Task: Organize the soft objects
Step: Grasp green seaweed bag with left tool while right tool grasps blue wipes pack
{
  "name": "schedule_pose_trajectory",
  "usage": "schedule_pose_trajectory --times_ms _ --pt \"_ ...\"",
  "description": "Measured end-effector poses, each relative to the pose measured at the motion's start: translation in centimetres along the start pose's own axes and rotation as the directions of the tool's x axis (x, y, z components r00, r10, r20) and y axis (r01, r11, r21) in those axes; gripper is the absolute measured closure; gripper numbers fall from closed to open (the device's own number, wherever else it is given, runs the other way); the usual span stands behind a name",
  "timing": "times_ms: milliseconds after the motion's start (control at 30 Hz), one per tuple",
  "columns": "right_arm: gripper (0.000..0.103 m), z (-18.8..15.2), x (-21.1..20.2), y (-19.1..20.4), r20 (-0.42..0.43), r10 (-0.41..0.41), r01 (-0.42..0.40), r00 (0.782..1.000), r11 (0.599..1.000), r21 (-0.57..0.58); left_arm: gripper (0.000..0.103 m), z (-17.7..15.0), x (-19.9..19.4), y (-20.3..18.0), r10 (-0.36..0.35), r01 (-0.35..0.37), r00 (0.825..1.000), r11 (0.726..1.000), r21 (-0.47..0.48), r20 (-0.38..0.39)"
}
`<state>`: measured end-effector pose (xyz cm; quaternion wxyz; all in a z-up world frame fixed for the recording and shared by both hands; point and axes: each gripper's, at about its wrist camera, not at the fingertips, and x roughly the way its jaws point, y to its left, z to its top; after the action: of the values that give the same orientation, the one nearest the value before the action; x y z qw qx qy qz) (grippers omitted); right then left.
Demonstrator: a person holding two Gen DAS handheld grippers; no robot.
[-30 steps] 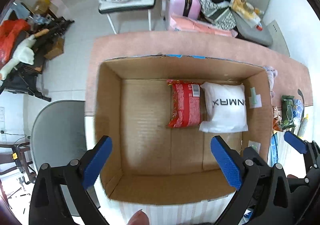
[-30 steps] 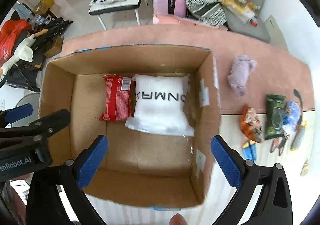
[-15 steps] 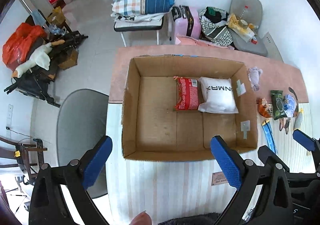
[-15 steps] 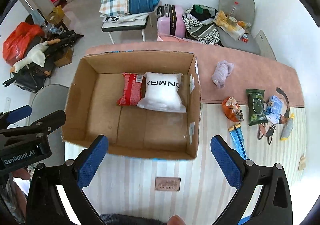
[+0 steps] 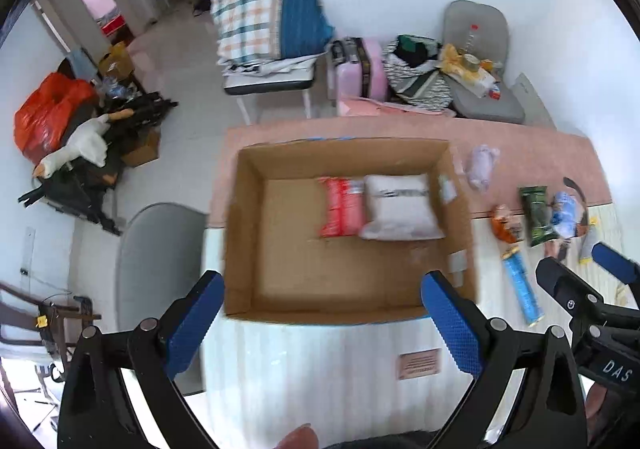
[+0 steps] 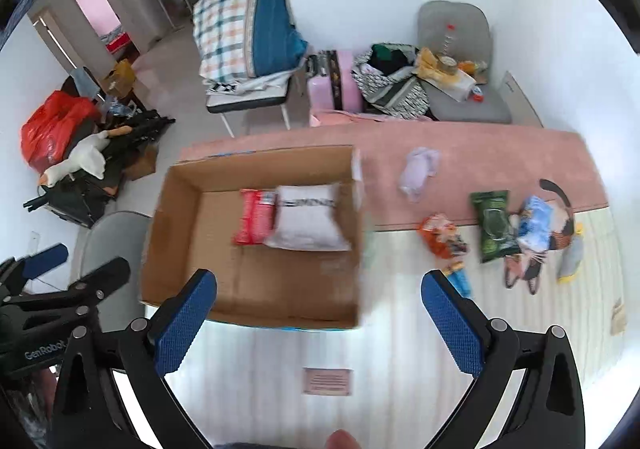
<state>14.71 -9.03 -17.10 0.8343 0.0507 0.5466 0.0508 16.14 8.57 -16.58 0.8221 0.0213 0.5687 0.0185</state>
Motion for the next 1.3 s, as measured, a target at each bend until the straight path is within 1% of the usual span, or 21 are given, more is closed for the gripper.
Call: schedule_pose_trajectory --times_ms 133,233,300,333,400,433,533,567,600,733,900,933,1000,1033,1100,1133,1167,1200,1233,1267,1300 --pt "0.0 1.0 0.7 -7.4 -0.058 0.007 0.0 0.998 0.993 0.121 0.002 2.4 2.0 -6.4 -0.078 0.08 0.996 0.996 0.035 -0.041" --pt "0.0 1.7 1.8 -14.6 -0.097 -0.031 0.051 0.995 0.978 0.205 0.002 4.7 5.0 -12.6 -0.135 0.144 0.985 0.987 0.075 -0.109" --pt "0.0 2.4 3.2 -20.4 -0.141 -0.092 0.124 0.986 0.961 0.247 0.002 6.1 7.6 -17.3 -0.15 0.172 0.975 0.978 0.123 -0.167" --pt "0.0 2.6 3.8 -22.2 -0.154 -0.101 0.139 0.983 0.956 0.257 0.002 6.7 9.4 -20.1 -0.163 0.197 0.964 0.969 0.152 -0.211" --pt "0.0 3.3 5.9 -27.8 -0.203 -0.12 0.178 0.972 0.937 0.299 0.002 7.6 12.9 -24.6 -0.172 0.232 0.94 0.956 0.181 -0.294" --pt "0.0 3.7 6.7 -29.7 -0.218 -0.117 0.183 0.969 0.932 0.314 0.003 7.9 15.2 -27.4 -0.174 0.254 0.92 0.947 0.196 -0.35" --pt "0.0 4.7 10.5 -36.0 -0.276 -0.096 0.195 0.956 0.914 0.355 0.01 8.1 20.8 -32.8 -0.159 0.285 0.872 0.934 0.218 -0.462" --pt "0.0 5.0 12.0 -37.9 -0.295 -0.082 0.193 0.952 0.909 0.369 0.01 8.3 22.4 -34.4 -0.145 0.285 0.861 0.932 0.225 -0.488" --pt "0.0 5.3 13.3 -39.0 -0.315 -0.078 0.199 0.946 0.906 0.372 0.01 8.4 23.9 -35.9 -0.144 0.294 0.849 0.928 0.228 -0.509" --pt "0.003 5.8 18.8 -43.1 -0.4 -0.034 0.205 0.916 0.895 0.395 0.01 8.9 27.6 -39.5 -0.115 0.291 0.82 0.927 0.235 -0.561" --pt "0.011 5.8 25.2 -45.9 -0.488 0.051 0.189 0.871 0.883 0.43 0.01 9.2 29.8 -42.3 -0.079 0.281 0.8 0.925 0.255 -0.595" --pt "0.014 5.7 26.5 -46.1 -0.508 0.067 0.185 0.859 0.884 0.429 0.01 9.1 30.2 -42.8 -0.07 0.282 0.792 0.923 0.261 -0.606" --pt "0.041 5.4 28.0 -46.2 -0.54 0.06 0.199 0.839 0.89 0.409 0.01 9.0 31.0 -43.7 -0.047 0.27 0.785 0.923 0.274 -0.617" --pt "0.044 5.1 28.4 -46.3 -0.56 0.047 0.215 0.827 0.894 0.393 0.01 8.9 31.4 -44.1 -0.037 0.267 0.783 0.921 0.282 -0.621" --pt "0.048 4.7 28.3 -47.0 -0.557 0.059 0.211 0.829 0.888 0.408 0.01 8.6 32.0 -45.0 -0.02 0.263 0.778 0.918 0.297 -0.628" --pt "0.048 4.6 28.1 -47.3 -0.56 0.043 0.226 0.827 0.887 0.402 0.01 8.5 32.3 -45.3 -0.008 0.253 0.778 0.919 0.302 -0.628" --pt "0.048 4.5 27.8 -47.6 -0.556 0.025 0.238 0.831 0.887 0.396 0.016 8.3 32.7 -45.6 0.001 0.247 0.778 0.919 0.306 -0.629" --pt "0.046 4.4 27.8 -47.8 -0.554 0.019 0.241 0.833 0.888 0.392 0.024 8.1 32.9 -45.8 0.007 0.243 0.776 0.919 0.31 -0.63" --pt "0.045 4.2 27.9 -48.0 -0.556 0.028 0.235 0.831 0.888 0.395 0.029 8.1 33.0 -46.0 0.021 0.23 0.781 0.919 0.319 -0.624" --pt "0.044 4.1 28.2 -48.1 -0.562 0.043 0.228 0.826 0.887 0.402 0.04 8.1 32.7 -46.1 0.027 0.22 0.791 0.919 0.326 -0.611" --pt "0.042 4.1 28.5 -48.1 -0.565 0.044 0.226 0.824 0.889 0.399 0.047 8.2 32.5 -46.3 0.035 0.21 0.803 0.918 0.337 -0.595"
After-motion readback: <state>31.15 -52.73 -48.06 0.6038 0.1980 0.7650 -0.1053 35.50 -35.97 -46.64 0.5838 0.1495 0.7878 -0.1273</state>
